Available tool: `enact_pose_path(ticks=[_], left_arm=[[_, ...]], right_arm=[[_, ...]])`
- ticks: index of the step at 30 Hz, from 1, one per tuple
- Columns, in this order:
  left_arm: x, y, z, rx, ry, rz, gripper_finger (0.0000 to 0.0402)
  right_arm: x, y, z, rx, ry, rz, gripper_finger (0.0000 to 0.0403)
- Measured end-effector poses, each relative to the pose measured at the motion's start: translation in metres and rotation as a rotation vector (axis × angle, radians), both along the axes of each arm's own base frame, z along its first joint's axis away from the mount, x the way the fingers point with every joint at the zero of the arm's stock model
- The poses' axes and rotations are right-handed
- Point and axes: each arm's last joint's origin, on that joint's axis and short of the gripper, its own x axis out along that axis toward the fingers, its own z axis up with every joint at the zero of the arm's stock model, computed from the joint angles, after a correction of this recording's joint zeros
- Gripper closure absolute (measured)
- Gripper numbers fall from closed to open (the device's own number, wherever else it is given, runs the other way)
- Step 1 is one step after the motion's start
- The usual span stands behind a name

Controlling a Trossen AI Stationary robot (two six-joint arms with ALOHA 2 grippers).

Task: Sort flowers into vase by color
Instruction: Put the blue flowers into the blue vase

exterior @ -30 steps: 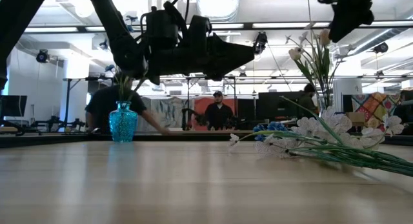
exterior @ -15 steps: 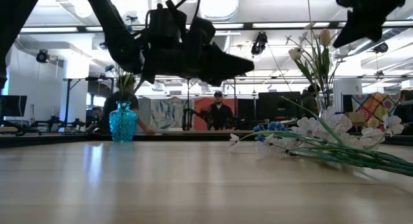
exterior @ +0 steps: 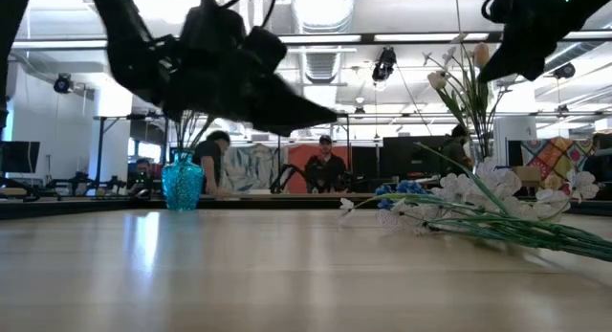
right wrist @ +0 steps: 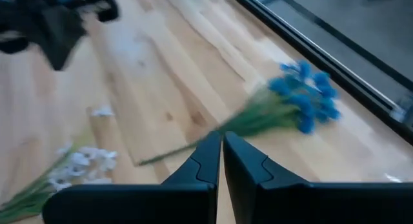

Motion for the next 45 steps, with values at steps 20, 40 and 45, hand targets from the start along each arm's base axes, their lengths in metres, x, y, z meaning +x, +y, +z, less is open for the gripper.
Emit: enact_pose_path(ticks=[20, 40, 45], left_arm=[[-0.106, -0.043, -0.002, -0.062, 0.064, -0.006, 0.0402], [-0.130, -0.053, -0.007, -0.153, 0.095, 0.124, 0.0402], [-0.130, -0.053, -0.008, -0.171, 0.103, 0.143, 0.0401]], right_arm=[[0.078, 0.024, -0.070, 0.029, -0.087, 0.139, 0.0326], [0.132, -0.018, -0.141, 0.255, 0.256, -0.512, 0.0177], [0.150, -0.027, -0.155, 0.265, 0.313, -0.528, 0.0186]])
